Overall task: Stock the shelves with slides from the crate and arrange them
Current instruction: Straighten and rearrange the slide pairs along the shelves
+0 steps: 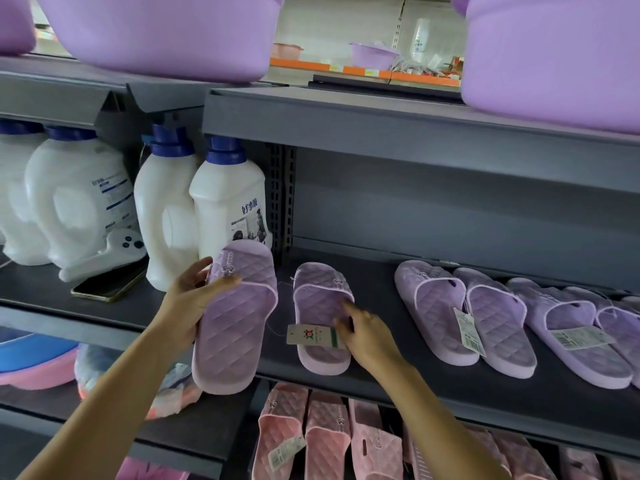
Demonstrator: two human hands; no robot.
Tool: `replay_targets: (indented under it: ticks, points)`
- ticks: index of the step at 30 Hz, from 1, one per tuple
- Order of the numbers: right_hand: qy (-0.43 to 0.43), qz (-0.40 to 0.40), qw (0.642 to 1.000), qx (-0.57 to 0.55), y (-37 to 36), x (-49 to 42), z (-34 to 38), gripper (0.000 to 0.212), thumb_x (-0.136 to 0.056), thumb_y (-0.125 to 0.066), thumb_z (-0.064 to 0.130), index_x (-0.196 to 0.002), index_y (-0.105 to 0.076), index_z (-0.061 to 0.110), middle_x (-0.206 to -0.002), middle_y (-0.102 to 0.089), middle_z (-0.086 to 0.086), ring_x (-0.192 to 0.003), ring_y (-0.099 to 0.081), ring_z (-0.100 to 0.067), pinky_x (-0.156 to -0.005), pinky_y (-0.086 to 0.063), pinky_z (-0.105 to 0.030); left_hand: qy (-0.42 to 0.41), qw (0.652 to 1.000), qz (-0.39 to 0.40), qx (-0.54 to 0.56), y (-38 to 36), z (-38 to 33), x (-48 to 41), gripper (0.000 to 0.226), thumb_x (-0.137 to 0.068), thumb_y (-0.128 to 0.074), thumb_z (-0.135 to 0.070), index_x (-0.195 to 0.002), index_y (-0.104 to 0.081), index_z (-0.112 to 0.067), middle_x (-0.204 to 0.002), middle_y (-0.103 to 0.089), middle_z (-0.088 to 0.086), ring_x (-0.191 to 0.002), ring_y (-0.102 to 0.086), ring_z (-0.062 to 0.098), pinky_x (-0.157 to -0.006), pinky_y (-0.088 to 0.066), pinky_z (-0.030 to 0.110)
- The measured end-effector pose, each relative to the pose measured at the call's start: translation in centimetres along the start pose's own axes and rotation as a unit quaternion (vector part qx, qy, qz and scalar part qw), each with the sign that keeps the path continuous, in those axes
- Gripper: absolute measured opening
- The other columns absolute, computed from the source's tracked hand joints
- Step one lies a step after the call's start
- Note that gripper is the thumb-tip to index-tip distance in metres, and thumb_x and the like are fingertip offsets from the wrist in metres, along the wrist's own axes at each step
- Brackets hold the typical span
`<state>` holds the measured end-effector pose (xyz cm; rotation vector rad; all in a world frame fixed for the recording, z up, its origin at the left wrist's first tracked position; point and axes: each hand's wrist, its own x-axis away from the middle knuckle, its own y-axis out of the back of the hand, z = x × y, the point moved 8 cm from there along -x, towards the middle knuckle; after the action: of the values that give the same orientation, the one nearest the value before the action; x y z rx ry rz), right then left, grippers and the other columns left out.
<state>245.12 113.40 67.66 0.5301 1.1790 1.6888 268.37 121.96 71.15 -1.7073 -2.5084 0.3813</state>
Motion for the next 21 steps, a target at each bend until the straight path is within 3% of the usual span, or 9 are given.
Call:
replay_targets:
  ticks: [3, 7, 10, 13, 17, 21]
  points:
    - [-0.002, -0.028, 0.999, 0.025, 0.0, 0.3, -0.2, 0.037, -0.097, -0.04, 0.025, -0.131, -0.043, 0.01, -0.115, -0.059, -0.013, -0.102, -0.058, -0.029, -0.071, -0.039, -0.028, 0.013, 1.0, -0.007, 0.002, -0.4, 0.6, 0.2, 0.033, -0.048, -0.085, -0.013, -0.076, -0.073, -0.024, -0.079, -0.071, 0.007, -0.071, -0.066, 0.022, -0.06, -0.056, 0.028]
    - [-0.013, -0.059, 0.998, 0.029, 1.1, 1.1, -1.6, 0.038, -0.096, -0.042, 0.025, -0.131, -0.046, 0.01, -0.119, -0.058, -0.011, -0.105, -0.058, -0.027, -0.076, -0.042, -0.028, 0.037, 0.999, -0.005, 0.0, -2.3, 2.2, 0.2, 0.052, -0.05, -0.084, -0.014, -0.1, -0.068, -0.014, -0.089, -0.072, 0.01, -0.078, -0.067, 0.026, -0.076, -0.054, 0.037]
    - [-0.023, -0.061, 0.997, 0.033, 2.0, 1.8, -3.1, 0.039, -0.095, -0.045, 0.024, -0.131, -0.046, 0.011, -0.12, -0.059, -0.011, -0.107, -0.057, -0.027, -0.08, -0.043, -0.031, 0.049, 0.998, -0.019, -0.018, -3.6, 3.8, -0.8, 0.044, -0.064, -0.081, -0.018, -0.105, -0.066, -0.011, -0.099, -0.07, 0.016, -0.09, -0.066, 0.035, -0.086, -0.051, 0.047]
    - [-0.034, -0.073, 0.996, 0.043, 3.1, 2.5, -4.7, 0.037, -0.095, -0.046, 0.024, -0.128, -0.048, 0.01, -0.119, -0.06, -0.008, -0.107, -0.058, -0.024, -0.083, -0.044, -0.028, 0.065, 0.996, -0.054, -0.027, -4.3, 5.5, -2.3, 0.029, -0.074, -0.075, -0.012, -0.101, -0.066, -0.009, -0.099, -0.069, 0.017, -0.087, -0.066, 0.032, -0.084, -0.051, 0.045]
    - [-0.041, -0.079, 0.995, 0.036, 4.1, 3.1, -6.1, 0.037, -0.095, -0.048, 0.023, -0.129, -0.048, 0.007, -0.119, -0.06, -0.011, -0.103, -0.06, -0.022, -0.072, -0.032, -0.013, 0.061, 0.992, -0.097, -0.055, -5.7, 6.7, -3.7, 0.03, -0.074, -0.075, -0.015, -0.098, -0.064, -0.001, -0.091, -0.067, 0.014, -0.08, -0.063, 0.027, -0.083, -0.052, 0.045]
    - [-0.03, -0.097, 0.995, 0.021, 4.4, 3.4, -6.2, 0.038, -0.095, -0.049, 0.025, -0.129, -0.049, 0.008, -0.12, -0.06, -0.009, -0.103, -0.06, -0.022, -0.073, -0.034, -0.016, 0.048, 0.985, -0.147, -0.077, -6.5, 7.6, -4.4, 0.027, -0.079, -0.071, -0.021, -0.099, -0.063, -0.005, -0.094, -0.067, 0.01, -0.089, -0.063, 0.028, -0.081, -0.052, 0.041]
